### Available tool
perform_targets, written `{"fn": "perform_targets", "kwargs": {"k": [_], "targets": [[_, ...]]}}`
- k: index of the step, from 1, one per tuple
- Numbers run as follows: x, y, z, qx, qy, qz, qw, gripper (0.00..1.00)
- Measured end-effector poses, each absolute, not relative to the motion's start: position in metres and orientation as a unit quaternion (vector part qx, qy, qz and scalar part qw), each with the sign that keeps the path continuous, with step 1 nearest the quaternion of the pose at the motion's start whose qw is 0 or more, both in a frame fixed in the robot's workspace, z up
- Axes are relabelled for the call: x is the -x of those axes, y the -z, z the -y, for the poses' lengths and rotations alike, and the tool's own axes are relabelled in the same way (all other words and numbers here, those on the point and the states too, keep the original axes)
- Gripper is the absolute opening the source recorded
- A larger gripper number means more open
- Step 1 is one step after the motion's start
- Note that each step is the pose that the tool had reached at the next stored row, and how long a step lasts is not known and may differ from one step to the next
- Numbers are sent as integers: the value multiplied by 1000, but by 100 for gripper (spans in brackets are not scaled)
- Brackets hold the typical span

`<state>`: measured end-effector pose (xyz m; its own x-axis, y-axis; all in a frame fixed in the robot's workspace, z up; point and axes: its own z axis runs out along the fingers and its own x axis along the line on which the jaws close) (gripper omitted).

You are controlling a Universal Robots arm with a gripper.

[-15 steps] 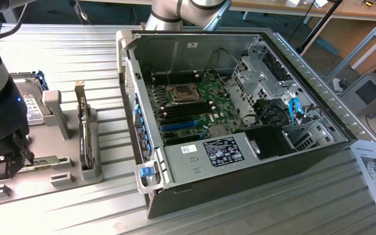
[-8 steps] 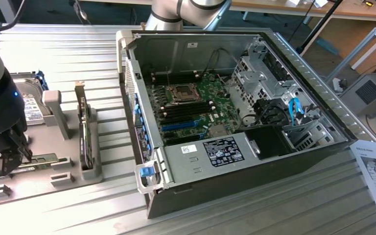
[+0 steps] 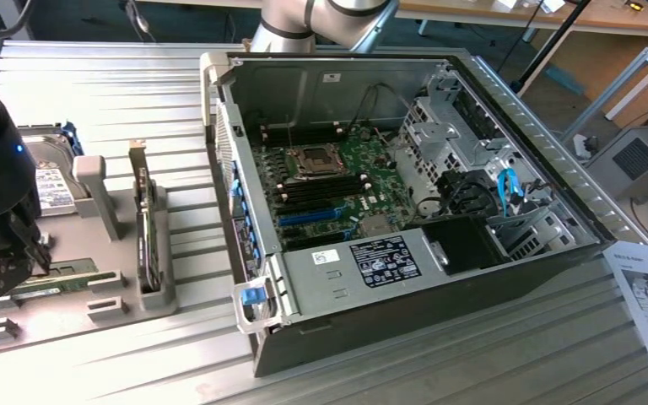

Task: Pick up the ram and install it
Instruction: 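Pick up the ram and move it above insertion slot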

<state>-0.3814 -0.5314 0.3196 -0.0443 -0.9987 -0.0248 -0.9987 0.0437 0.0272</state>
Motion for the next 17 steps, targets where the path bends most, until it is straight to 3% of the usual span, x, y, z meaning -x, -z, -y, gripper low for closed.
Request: {"fn": "perform_targets", "kwargs": {"k": [17], "targets": [[381, -357, 531, -692, 18, 722, 1, 12]]}}
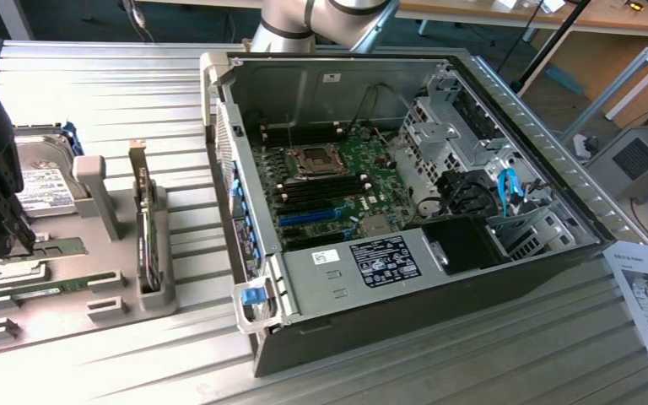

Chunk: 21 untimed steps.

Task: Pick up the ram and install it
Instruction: 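Pick up the ram and move it above insertion slot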

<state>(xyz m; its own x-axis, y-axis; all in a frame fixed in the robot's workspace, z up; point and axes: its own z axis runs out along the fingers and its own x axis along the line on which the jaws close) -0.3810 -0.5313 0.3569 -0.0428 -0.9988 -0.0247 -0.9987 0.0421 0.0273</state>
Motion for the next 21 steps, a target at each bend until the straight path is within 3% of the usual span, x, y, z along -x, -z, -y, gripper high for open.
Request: {"fn": "perform_targets", "kwargs": {"k": [21], "targets": [[381, -395, 531, -692, 18, 722, 0, 12]]}}
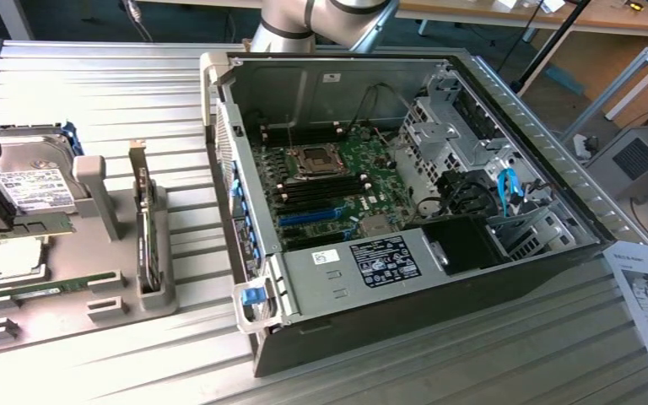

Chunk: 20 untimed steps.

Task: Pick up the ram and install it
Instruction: 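Pick up the ram and move it above insertion slot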

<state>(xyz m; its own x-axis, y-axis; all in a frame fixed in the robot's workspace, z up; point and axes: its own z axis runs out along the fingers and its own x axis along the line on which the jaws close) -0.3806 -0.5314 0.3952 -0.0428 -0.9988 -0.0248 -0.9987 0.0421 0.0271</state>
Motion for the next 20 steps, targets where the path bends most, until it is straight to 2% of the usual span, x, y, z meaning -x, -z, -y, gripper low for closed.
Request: {"fn": "perform_targets", "kwargs": {"k": [20], "targets": [[375, -395, 531, -693, 18, 721, 0, 12]]}}
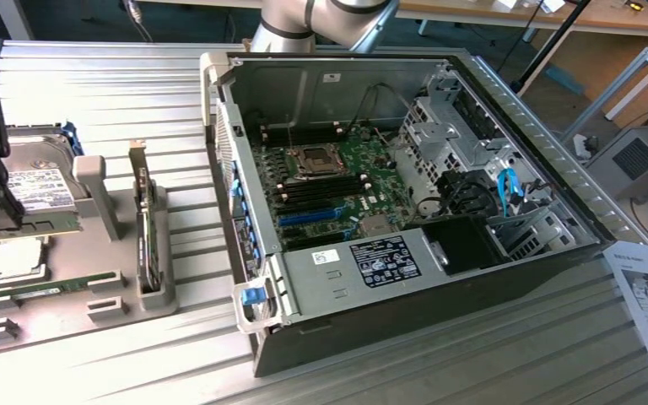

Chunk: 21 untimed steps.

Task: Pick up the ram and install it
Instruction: 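Pick up the ram and move it above insertion slot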

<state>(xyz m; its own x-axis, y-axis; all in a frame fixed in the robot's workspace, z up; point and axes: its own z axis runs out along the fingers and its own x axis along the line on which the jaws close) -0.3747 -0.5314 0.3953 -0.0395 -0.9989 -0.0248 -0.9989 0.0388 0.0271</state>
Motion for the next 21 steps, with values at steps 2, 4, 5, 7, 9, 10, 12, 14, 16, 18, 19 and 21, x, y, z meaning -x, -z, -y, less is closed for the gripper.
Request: {"fn": "perform_targets", "kwargs": {"k": [2, 4, 5, 7, 9, 10, 12, 14, 16, 18, 19, 21], "targets": [[372, -395, 531, -693, 18, 721, 0, 12], [368, -395, 531, -693, 18, 721, 1, 12], [366, -395, 531, -693, 18, 721, 1, 12], [363, -395, 531, -693, 18, 721, 1, 12], [358, -395, 531, -693, 18, 721, 1, 12], [356, -395, 531, -693, 18, 721, 1, 12], [351, -395, 531, -693, 18, 721, 1, 12], [347, -395, 531, -693, 18, 721, 1, 12], [344, -395, 531, -693, 18, 721, 1, 12], [340, -395, 531, -693, 18, 721, 1, 12], [337, -395, 531, -693, 18, 721, 1, 12], [333, -395, 531, -693, 19, 721, 1, 12]]}}
